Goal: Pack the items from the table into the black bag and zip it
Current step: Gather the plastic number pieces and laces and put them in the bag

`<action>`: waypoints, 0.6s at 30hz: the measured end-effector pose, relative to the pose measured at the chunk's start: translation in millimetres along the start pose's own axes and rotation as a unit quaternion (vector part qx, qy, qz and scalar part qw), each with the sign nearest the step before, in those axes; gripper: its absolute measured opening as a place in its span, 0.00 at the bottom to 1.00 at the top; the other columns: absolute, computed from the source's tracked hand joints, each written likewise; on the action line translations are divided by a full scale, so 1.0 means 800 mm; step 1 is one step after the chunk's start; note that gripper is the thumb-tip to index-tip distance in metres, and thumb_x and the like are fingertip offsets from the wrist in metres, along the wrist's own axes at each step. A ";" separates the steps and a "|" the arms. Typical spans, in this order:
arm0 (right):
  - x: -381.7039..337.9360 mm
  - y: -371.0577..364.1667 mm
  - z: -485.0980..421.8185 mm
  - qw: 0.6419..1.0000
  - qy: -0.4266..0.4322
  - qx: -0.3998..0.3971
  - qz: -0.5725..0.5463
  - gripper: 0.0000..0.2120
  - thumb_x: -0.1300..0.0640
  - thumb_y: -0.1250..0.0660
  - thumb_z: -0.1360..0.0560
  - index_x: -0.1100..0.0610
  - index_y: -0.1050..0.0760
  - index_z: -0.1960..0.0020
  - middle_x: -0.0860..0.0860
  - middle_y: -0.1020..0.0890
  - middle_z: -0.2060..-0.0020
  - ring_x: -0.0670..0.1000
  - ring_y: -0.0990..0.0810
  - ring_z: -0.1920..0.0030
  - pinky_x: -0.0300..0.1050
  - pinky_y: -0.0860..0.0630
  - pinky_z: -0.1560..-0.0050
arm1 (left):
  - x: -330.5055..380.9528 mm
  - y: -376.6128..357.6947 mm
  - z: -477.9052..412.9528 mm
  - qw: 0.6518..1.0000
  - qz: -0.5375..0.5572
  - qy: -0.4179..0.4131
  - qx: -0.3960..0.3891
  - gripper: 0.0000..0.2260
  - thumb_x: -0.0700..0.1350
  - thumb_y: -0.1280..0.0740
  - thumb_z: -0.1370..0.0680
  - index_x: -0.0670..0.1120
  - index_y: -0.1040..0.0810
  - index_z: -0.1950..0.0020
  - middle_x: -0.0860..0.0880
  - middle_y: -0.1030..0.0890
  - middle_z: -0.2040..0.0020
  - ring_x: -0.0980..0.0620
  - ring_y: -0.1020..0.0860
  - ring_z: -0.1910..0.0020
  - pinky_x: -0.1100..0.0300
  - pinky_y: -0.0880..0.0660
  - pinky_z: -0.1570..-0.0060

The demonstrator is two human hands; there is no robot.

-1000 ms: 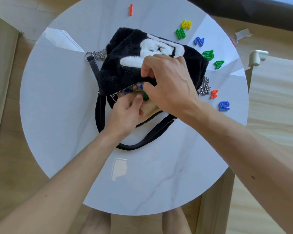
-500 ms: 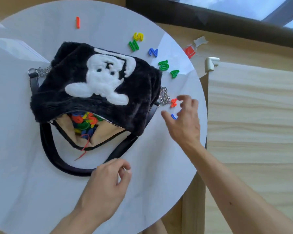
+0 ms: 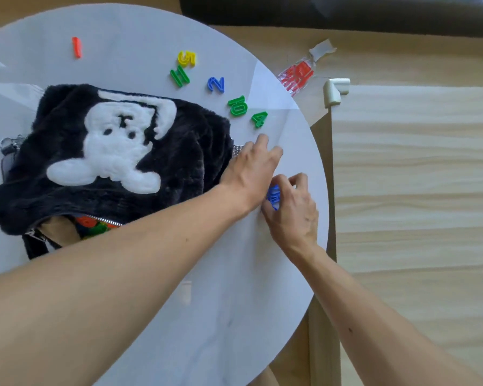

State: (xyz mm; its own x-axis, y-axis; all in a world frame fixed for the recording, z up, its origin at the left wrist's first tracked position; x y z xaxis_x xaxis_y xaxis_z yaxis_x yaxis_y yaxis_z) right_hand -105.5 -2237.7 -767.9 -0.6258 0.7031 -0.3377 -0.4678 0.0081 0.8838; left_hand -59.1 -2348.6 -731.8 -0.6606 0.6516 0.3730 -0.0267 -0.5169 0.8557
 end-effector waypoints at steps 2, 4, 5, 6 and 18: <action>0.001 0.001 0.000 1.000 0.004 -0.006 -0.012 0.13 0.58 0.31 0.28 0.53 0.27 0.44 0.53 0.31 0.48 0.56 0.31 0.63 0.46 0.34 0.65 | 0.003 -0.008 -0.012 0.997 -0.061 -0.028 -0.036 0.11 0.31 0.40 0.23 0.41 0.27 0.45 0.42 0.30 0.43 0.41 0.27 0.45 0.51 0.30 0.58; 0.002 0.003 0.000 0.999 0.010 -0.010 -0.031 0.15 0.61 0.32 0.29 0.53 0.26 0.43 0.53 0.31 0.48 0.57 0.31 0.63 0.46 0.33 0.65 | 0.004 -0.015 -0.016 0.992 -0.093 -0.056 -0.056 0.09 0.30 0.42 0.24 0.43 0.28 0.52 0.43 0.31 0.46 0.42 0.28 0.48 0.52 0.34 0.60; 0.003 0.004 0.000 0.999 0.009 -0.013 -0.043 0.16 0.62 0.33 0.29 0.53 0.25 0.43 0.53 0.31 0.48 0.56 0.31 0.63 0.46 0.33 0.65 | 0.005 -0.018 -0.016 0.991 -0.100 -0.066 -0.064 0.09 0.30 0.42 0.24 0.43 0.28 0.53 0.43 0.32 0.47 0.42 0.28 0.49 0.52 0.35 0.60; 0.007 0.006 -0.001 0.998 0.003 -0.019 -0.059 0.16 0.64 0.33 0.29 0.53 0.25 0.42 0.52 0.32 0.48 0.57 0.30 0.63 0.46 0.32 0.65 | 0.007 -0.021 -0.015 0.989 -0.107 -0.072 -0.069 0.08 0.31 0.41 0.24 0.44 0.29 0.53 0.44 0.33 0.49 0.42 0.29 0.49 0.52 0.35 0.61; -0.012 0.099 -0.034 0.928 0.035 0.010 -0.371 0.16 0.64 0.29 0.31 0.48 0.21 0.48 0.50 0.27 0.51 0.46 0.21 0.58 0.39 0.23 0.63 | 0.021 0.005 -0.018 0.730 0.622 0.280 -0.054 0.10 0.40 0.42 0.22 0.44 0.21 0.53 0.47 0.23 0.64 0.51 0.25 0.69 0.58 0.26 0.65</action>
State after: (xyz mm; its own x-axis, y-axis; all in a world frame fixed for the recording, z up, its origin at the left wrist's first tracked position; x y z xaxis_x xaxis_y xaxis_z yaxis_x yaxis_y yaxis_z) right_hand -153.5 -2262.9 -703.8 -0.1746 0.4509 -0.8753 -0.7742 0.4864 0.4050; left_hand -81.2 -2347.7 -727.0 -0.4269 -0.6715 0.6057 0.8153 -0.5756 -0.0635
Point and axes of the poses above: each hand's wrist, its own z-axis away from the middle knuckle, its own y-axis out of the back of the hand, x = y × z, the point moved 4 cm from there along -z, towards the middle knuckle
